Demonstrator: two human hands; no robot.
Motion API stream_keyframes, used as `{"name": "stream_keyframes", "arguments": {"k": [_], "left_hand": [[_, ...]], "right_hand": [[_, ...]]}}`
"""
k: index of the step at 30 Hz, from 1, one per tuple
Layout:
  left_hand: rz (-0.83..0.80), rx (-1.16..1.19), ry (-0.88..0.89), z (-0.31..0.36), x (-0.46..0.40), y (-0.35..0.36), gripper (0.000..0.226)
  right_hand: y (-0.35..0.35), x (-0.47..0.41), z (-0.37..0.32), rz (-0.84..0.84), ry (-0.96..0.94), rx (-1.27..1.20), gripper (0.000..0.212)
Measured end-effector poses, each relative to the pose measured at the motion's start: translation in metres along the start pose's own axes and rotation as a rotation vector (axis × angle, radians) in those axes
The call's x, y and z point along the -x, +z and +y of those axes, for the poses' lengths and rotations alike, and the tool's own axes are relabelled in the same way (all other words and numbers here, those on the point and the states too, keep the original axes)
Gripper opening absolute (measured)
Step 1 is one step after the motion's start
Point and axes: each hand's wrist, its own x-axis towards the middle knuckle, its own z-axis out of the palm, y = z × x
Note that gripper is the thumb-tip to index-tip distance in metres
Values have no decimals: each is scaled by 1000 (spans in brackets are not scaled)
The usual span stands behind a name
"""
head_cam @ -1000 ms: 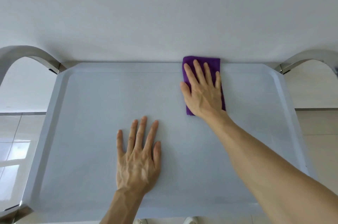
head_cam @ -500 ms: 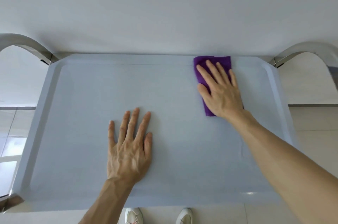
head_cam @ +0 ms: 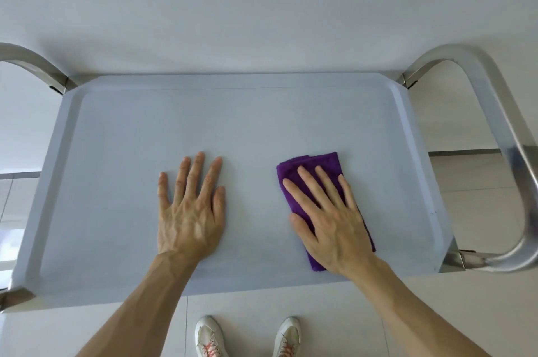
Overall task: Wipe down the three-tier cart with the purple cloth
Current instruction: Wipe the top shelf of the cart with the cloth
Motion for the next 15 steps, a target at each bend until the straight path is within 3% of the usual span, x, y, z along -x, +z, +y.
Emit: {"name": "stream_keyframes", "arguments": {"k": [8, 12, 15], "left_hand": [[27, 97, -32, 29, -6, -10, 51], [10, 200, 115, 86, -20, -6, 55], [-15, 114, 99, 101, -20, 13, 52]], "right_hand": [[-2, 11, 12, 27, 50, -6, 55], [-2, 12, 15, 56, 50, -37, 54], [-1, 11, 18, 61, 50, -62, 52]]}}
